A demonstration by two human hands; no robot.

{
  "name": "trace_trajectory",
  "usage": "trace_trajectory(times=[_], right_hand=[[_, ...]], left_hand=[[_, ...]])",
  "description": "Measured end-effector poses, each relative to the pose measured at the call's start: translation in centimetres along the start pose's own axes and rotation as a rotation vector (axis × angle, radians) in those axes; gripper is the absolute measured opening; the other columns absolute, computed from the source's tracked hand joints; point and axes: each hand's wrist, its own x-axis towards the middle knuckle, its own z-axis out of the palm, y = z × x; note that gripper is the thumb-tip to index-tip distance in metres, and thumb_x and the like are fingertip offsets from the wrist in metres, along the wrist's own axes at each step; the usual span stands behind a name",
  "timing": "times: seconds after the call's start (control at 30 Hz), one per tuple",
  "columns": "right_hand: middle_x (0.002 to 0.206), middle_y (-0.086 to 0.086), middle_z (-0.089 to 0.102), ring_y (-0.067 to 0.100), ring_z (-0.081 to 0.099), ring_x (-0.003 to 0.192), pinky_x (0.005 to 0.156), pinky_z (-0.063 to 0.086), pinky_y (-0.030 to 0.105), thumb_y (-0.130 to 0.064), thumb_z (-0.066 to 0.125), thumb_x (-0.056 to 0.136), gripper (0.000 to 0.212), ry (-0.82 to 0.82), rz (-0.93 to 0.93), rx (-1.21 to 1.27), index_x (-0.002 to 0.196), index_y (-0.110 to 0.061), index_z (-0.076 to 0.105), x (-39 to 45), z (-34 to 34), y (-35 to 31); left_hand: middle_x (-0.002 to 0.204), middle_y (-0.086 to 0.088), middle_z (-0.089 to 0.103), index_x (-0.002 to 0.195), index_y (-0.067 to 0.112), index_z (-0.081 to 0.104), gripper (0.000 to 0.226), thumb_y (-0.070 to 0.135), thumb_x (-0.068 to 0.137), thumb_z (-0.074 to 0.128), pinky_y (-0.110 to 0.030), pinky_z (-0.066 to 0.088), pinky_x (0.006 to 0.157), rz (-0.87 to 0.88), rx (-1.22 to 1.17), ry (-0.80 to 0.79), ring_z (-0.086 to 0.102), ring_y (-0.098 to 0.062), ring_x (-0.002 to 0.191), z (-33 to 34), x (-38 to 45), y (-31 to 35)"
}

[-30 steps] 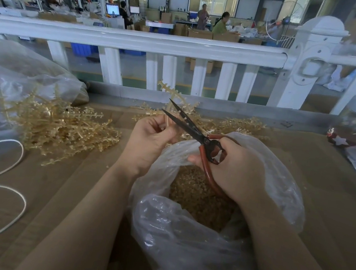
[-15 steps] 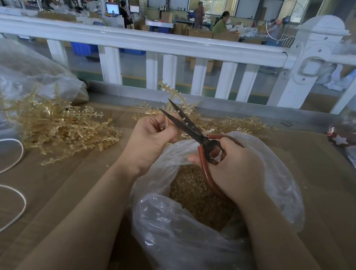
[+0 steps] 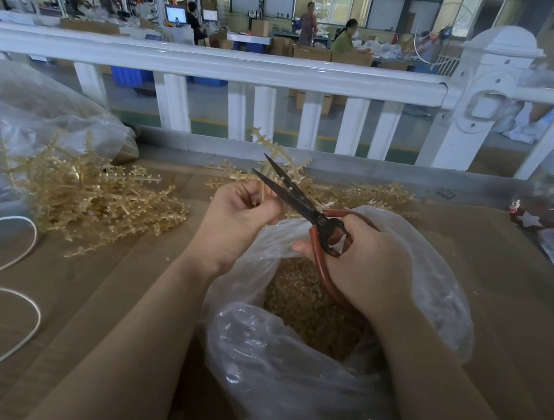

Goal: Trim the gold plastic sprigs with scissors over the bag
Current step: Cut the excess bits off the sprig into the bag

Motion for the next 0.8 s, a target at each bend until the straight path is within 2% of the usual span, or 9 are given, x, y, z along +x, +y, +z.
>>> trace_trajectory(times=[0.1, 0.17, 0.3, 0.4, 0.5, 0.57, 0.63, 0.7, 0.8], right_hand=[[0.071, -0.026, 0.049, -0.004, 0.043, 0.058, 0.056, 0.034, 0.006, -0.096, 0.033, 0.071, 0.079, 0.000, -0.005, 0.010, 0.094, -0.029, 0.068, -0.03, 0.12, 0.02], [0.071, -0.026, 0.049, -0.008, 0.041, 0.056, 0.057, 0.032, 0.005, -0.095, 0.035, 0.071, 0.077, 0.005, -0.006, 0.014, 0.094, -0.030, 0.068, -0.02, 0.14, -0.01], [0.068, -0.027, 0.047, -0.013, 0.042, 0.059, 0.058, 0.031, 0.004, -0.095, 0.036, 0.070, 0.074, 0.007, 0.003, 0.036, 0.092, -0.031, 0.068, -0.03, 0.15, -0.05], [0.070, -0.025, 0.053, -0.008, 0.046, 0.059, 0.059, 0.034, 0.005, -0.096, 0.036, 0.069, 0.076, -0.005, -0.001, 0.035, 0.092, -0.031, 0.068, 0.02, 0.22, 0.05], [0.069, -0.022, 0.056, -0.002, 0.048, 0.060, 0.058, 0.035, 0.007, -0.095, 0.036, 0.070, 0.075, 0.001, 0.007, 0.032, 0.090, -0.030, 0.067, 0.04, 0.20, 0.12], [0.068, -0.023, 0.054, -0.001, 0.048, 0.059, 0.057, 0.035, 0.007, -0.094, 0.038, 0.070, 0.073, 0.006, 0.022, 0.031, 0.089, -0.031, 0.067, 0.02, 0.14, 0.12], [0.068, -0.023, 0.054, -0.001, 0.048, 0.058, 0.057, 0.035, 0.007, -0.095, 0.036, 0.071, 0.073, 0.008, 0.029, 0.029, 0.089, -0.031, 0.068, 0.01, 0.12, 0.13], [0.069, -0.024, 0.054, -0.005, 0.046, 0.057, 0.057, 0.033, 0.004, -0.095, 0.036, 0.070, 0.075, -0.001, 0.028, 0.035, 0.091, -0.031, 0.068, 0.00, 0.13, 0.13], [0.071, -0.025, 0.055, -0.008, 0.045, 0.058, 0.058, 0.031, 0.003, -0.096, 0.035, 0.068, 0.078, -0.023, 0.036, 0.035, 0.096, -0.032, 0.069, 0.02, 0.12, 0.12]], left_hand=[[0.068, -0.033, 0.048, 0.077, -0.019, 0.053, 0.027, 0.001, 0.093, 0.062, -0.019, 0.045, 0.068, -0.002, 0.003, 0.005, 0.044, -0.025, 0.066, 0.04, -0.09, 0.14], [0.067, -0.030, 0.048, 0.074, -0.016, 0.053, 0.026, 0.000, 0.093, 0.062, -0.018, 0.045, 0.067, -0.001, 0.001, 0.000, 0.043, -0.025, 0.066, 0.10, -0.20, 0.27], [0.070, -0.036, 0.046, 0.071, -0.018, 0.049, 0.028, -0.003, 0.090, 0.062, -0.017, 0.045, 0.066, 0.015, 0.020, -0.009, 0.043, -0.024, 0.064, 0.11, -0.31, 0.41], [0.069, -0.036, 0.045, 0.070, -0.016, 0.050, 0.025, -0.005, 0.089, 0.061, -0.018, 0.045, 0.066, 0.016, 0.009, -0.012, 0.043, -0.025, 0.064, 0.09, -0.22, 0.30], [0.067, -0.029, 0.046, 0.070, -0.004, 0.057, 0.020, 0.001, 0.089, 0.064, -0.024, 0.046, 0.070, 0.006, -0.038, -0.058, 0.044, -0.027, 0.067, 0.06, -0.17, 0.24], [0.068, -0.016, 0.053, 0.074, 0.012, 0.065, 0.012, 0.008, 0.085, 0.065, -0.028, 0.047, 0.073, -0.006, -0.095, -0.083, 0.048, -0.025, 0.070, 0.12, -0.18, 0.32], [0.074, -0.005, 0.063, 0.080, 0.019, 0.070, 0.013, 0.011, 0.086, 0.062, -0.027, 0.048, 0.074, -0.019, -0.176, -0.092, 0.055, -0.021, 0.072, 0.14, -0.21, 0.32], [0.084, -0.004, 0.072, 0.086, 0.016, 0.073, 0.016, 0.009, 0.091, 0.060, -0.027, 0.051, 0.075, -0.038, -0.249, -0.079, 0.063, -0.016, 0.075, 0.07, -0.18, 0.32], [0.093, -0.009, 0.075, 0.092, 0.010, 0.074, 0.017, 0.005, 0.096, 0.058, -0.028, 0.055, 0.078, -0.030, -0.239, -0.072, 0.068, -0.018, 0.080, -0.14, -0.11, 0.30]])
